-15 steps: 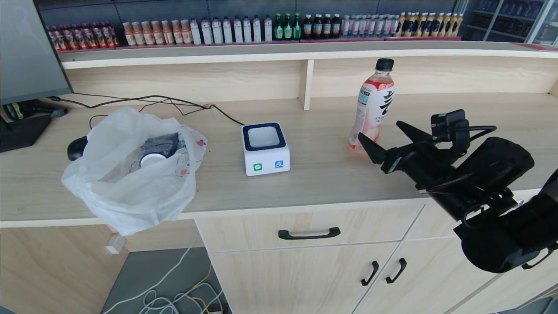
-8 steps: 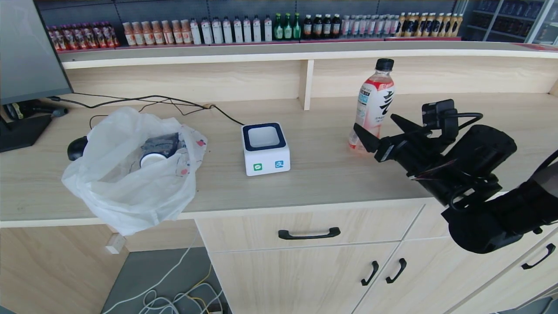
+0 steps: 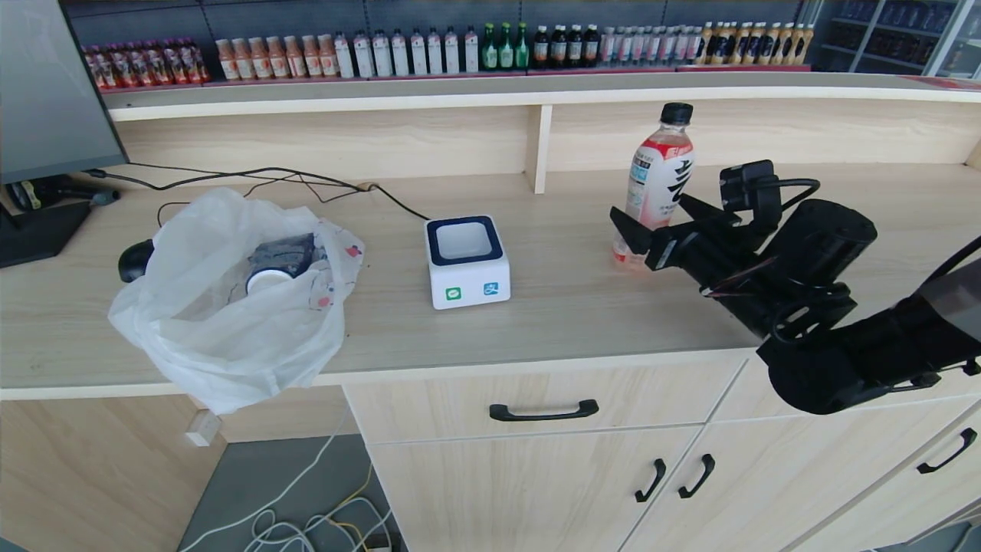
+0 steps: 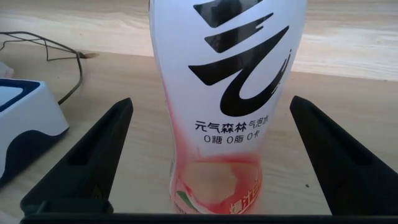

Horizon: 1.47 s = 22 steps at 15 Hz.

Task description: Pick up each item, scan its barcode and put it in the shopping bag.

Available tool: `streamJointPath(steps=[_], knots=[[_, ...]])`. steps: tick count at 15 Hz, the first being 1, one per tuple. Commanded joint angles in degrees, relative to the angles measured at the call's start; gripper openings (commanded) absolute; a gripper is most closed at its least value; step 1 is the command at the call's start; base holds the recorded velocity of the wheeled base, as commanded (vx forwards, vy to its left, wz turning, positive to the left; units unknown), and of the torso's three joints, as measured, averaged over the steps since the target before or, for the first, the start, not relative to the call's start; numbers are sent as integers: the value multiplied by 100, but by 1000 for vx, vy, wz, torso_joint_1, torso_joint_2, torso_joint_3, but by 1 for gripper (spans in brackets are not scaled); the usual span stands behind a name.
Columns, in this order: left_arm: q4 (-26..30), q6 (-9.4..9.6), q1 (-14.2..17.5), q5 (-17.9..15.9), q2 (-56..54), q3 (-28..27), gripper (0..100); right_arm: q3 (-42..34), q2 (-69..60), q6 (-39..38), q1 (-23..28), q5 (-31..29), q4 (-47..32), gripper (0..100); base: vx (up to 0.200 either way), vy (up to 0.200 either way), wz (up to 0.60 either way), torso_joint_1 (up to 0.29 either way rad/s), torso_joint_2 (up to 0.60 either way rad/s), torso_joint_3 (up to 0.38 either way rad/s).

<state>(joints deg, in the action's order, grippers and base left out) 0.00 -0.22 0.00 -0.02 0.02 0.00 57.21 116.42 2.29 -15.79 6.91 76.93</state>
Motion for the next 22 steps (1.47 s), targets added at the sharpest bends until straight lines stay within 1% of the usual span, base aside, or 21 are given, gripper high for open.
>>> streamJointPath(steps=[1, 7, 14, 15, 17, 18, 22], knots=[[0, -4, 0, 2, -2, 0, 100, 71, 47, -1, -3, 3, -38, 100, 0, 0, 0, 0, 0, 0], [0, -4, 0, 2, -2, 0, 100, 554, 153, -9, -3, 12, -495, 100, 0, 0, 0, 0, 0, 0], [0, -4, 0, 2, -2, 0, 100, 923, 417, -9, -3, 12, -522, 100, 0, 0, 0, 0, 0, 0], [0, -4, 0, 2, -2, 0, 100, 1117, 522, -9, -3, 12, -522, 100, 0, 0, 0, 0, 0, 0], [0, -4, 0, 2, -2, 0, 100, 1152, 540, -9, -3, 12, -522, 100, 0, 0, 0, 0, 0, 0], [0, -4, -9, 2, -2, 0, 100, 1205, 540, -9, -3, 12, -522, 0, 0, 0, 0, 0, 0, 0], [0, -4, 0, 2, -2, 0, 100, 1337, 531, -9, 5, 21, -522, 0, 0, 0, 0, 0, 0, 0]])
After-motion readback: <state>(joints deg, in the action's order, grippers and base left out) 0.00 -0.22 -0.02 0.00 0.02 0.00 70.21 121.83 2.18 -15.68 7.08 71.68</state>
